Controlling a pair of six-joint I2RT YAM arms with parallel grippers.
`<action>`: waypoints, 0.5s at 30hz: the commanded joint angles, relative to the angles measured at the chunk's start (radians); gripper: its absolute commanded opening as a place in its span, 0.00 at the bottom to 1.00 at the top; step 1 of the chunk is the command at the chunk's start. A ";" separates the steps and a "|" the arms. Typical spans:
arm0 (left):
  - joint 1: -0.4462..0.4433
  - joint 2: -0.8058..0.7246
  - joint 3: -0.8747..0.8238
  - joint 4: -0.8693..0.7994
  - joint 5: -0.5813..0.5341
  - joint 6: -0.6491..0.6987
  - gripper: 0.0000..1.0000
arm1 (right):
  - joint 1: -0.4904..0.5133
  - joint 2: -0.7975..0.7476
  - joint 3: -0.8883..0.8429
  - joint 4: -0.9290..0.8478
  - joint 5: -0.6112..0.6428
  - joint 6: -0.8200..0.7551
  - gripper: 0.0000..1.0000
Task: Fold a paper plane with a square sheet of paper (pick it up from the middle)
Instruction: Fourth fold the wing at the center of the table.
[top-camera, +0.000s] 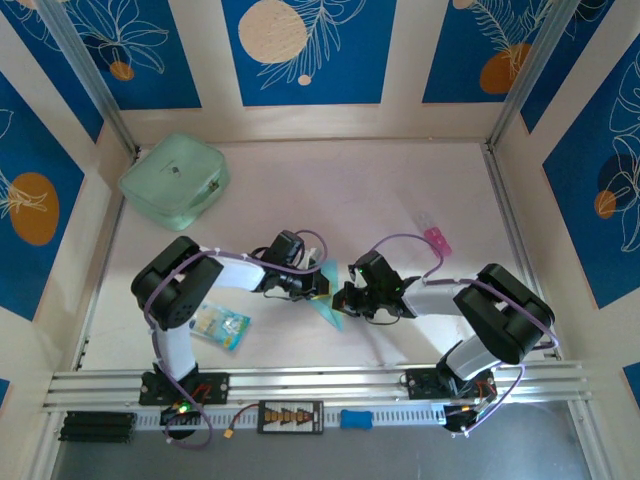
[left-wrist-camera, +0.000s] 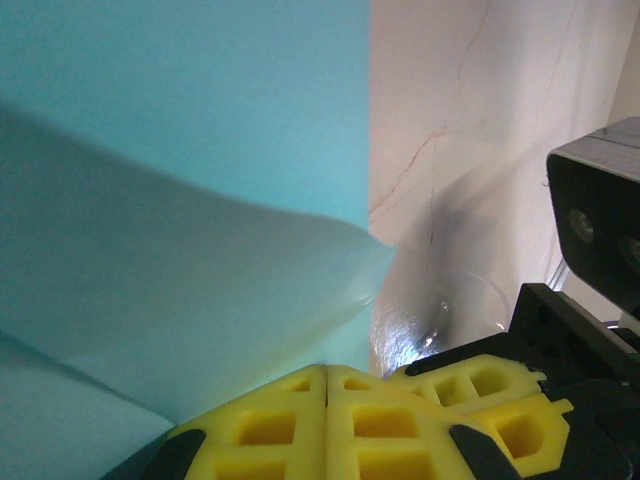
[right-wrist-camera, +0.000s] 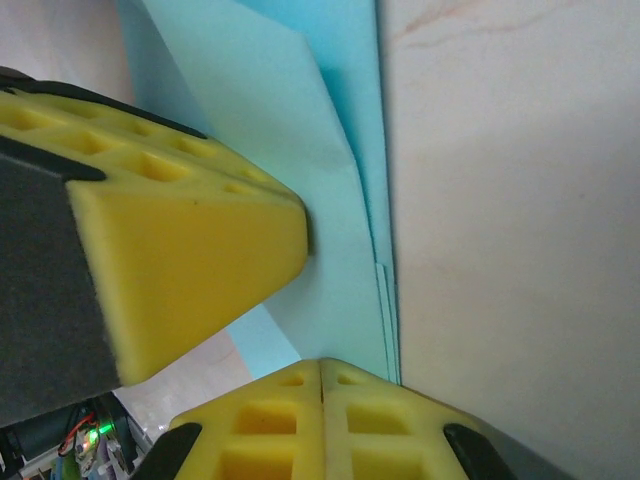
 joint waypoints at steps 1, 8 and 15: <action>0.045 0.055 0.039 -0.030 -0.073 -0.018 0.00 | -0.004 0.043 -0.049 -0.205 0.012 -0.033 0.03; 0.086 0.087 0.079 -0.055 -0.083 -0.007 0.00 | -0.008 0.042 -0.056 -0.207 0.005 -0.044 0.02; 0.114 0.095 0.119 -0.109 -0.092 0.027 0.00 | -0.019 0.034 -0.069 -0.207 -0.001 -0.054 0.02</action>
